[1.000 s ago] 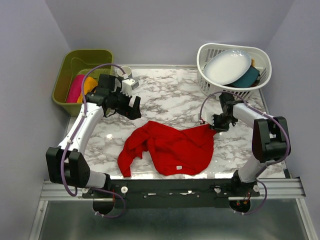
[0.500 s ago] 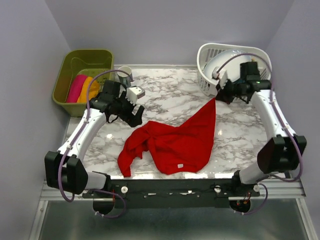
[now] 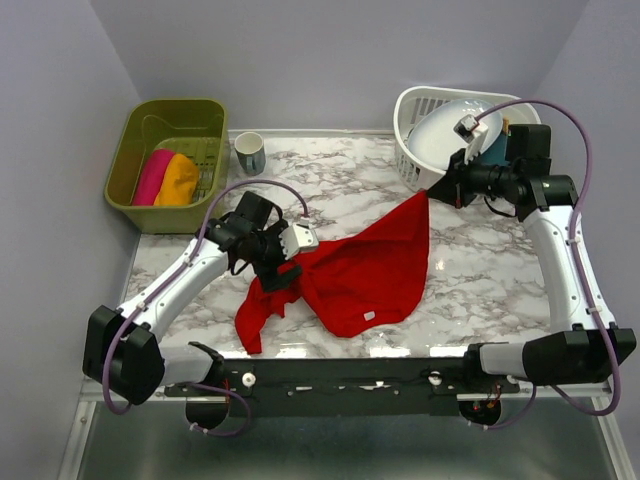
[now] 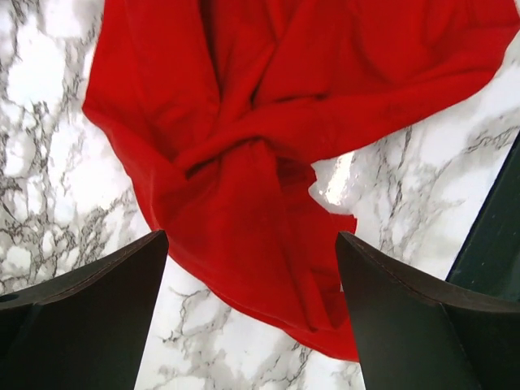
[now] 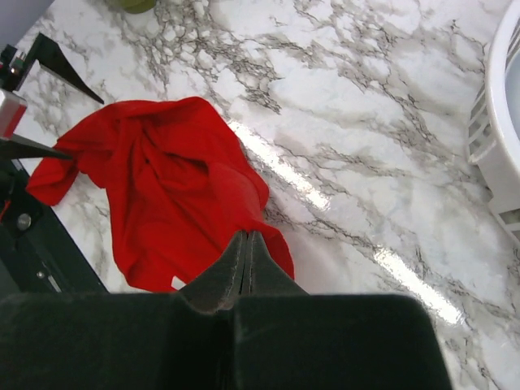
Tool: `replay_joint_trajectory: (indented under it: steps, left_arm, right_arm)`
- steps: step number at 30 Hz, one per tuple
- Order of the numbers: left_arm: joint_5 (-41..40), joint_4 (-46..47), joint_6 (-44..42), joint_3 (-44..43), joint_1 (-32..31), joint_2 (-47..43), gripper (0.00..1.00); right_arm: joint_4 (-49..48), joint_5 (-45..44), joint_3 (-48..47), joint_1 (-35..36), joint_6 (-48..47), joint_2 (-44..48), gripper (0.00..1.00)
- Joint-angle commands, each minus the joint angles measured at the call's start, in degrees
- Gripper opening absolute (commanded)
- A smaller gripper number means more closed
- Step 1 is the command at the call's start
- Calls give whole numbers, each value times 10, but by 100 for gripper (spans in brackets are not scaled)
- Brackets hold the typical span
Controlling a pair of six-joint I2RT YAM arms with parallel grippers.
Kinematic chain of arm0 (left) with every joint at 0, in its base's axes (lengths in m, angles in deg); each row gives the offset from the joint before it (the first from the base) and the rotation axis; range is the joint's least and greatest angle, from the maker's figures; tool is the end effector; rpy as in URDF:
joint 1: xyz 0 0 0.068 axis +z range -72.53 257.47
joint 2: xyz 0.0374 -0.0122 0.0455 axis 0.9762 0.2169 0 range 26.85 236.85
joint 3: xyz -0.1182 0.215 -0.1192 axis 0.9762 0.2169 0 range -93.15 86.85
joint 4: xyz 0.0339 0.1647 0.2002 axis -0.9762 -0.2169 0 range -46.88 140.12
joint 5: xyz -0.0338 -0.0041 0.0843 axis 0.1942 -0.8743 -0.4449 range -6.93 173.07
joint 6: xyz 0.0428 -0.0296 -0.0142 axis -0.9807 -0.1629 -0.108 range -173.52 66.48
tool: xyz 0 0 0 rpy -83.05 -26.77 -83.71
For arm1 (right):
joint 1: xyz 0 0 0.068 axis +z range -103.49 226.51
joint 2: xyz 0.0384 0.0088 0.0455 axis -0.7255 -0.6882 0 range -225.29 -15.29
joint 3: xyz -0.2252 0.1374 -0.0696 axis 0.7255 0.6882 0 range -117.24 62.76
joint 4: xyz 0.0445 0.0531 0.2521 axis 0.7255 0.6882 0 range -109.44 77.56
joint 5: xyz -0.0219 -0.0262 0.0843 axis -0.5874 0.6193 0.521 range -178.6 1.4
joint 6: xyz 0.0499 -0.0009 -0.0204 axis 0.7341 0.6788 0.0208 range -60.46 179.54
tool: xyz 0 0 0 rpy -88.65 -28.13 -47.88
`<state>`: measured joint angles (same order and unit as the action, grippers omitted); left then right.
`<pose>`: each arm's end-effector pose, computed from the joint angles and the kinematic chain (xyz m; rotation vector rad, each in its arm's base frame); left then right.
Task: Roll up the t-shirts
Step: Flatten out the T-shirt at the center of the board.
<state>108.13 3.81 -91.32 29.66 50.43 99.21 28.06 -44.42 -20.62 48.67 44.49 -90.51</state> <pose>0.2096 -0.1238 0.2655 1.4967 2.0866 -0.5062 0.2626 0.0348 0.3998 -0.7090 2.0043 0.7311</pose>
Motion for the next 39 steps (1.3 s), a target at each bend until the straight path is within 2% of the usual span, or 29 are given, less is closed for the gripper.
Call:
replay_joint_trajectory:
  steps: [1,5,9,12,13,14,15,18,21,24,25,29,30,31,34,36,39]
  left_arm:
    - [-49,27,-31,23,-3,3,95]
    - [-54,57,-33,37,-4,26,93]
    - [-75,71,-24,18,-4,76,76]
    - [-73,48,-32,-21,-4,123,37]
    - [-75,35,-32,-33,-3,131,14]
    - [-79,28,-35,-48,0,138,6]
    - [-77,18,-39,-80,2,137,1]
    - [-77,-25,-71,-153,14,104,0]
    - [-44,-101,-110,-210,14,39,0]
    - [-5,-207,-218,-242,15,-22,0]
    - [1,-261,-274,-245,15,-34,0]
    - [14,-381,-374,-214,12,-69,0]
    - [15,-398,-379,-194,11,-71,5]
    - [13,-404,-367,-185,10,-71,24]
    - [0,-386,-331,-175,11,-68,32]
    - [-29,-349,-311,-173,12,-64,33]
    - [-37,-296,-314,-194,27,-38,22]
  right_arm:
    - [-22,-7,-17,-19,51,-6,1]
    - [-34,-4,-28,-36,60,-23,1]
    - [-56,-3,-47,-36,72,-41,1]
    - [-61,-8,-67,-36,77,-55,1]
    - [-59,-9,-73,-36,75,-58,1]
    - [-58,-11,-85,-36,73,-62,1]
    - [-54,-16,-108,-36,72,-68,1]
    - [-48,-23,-171,-41,78,-77,1]
    - [-41,-24,-211,-53,106,-78,1]
    - [-33,-28,-239,-58,121,-66,1]
    - [-33,-30,-233,-59,126,-61,1]
    - [-36,-37,-191,-63,137,-19,1]
    - [-35,-38,-179,-64,138,-9,1]
    - [-36,-43,-169,-65,139,1,1]
    - [-33,-51,-148,-72,140,31,1]
    - [-29,-56,-151,-73,140,45,1]
    - [-25,-67,-165,-77,137,47,1]
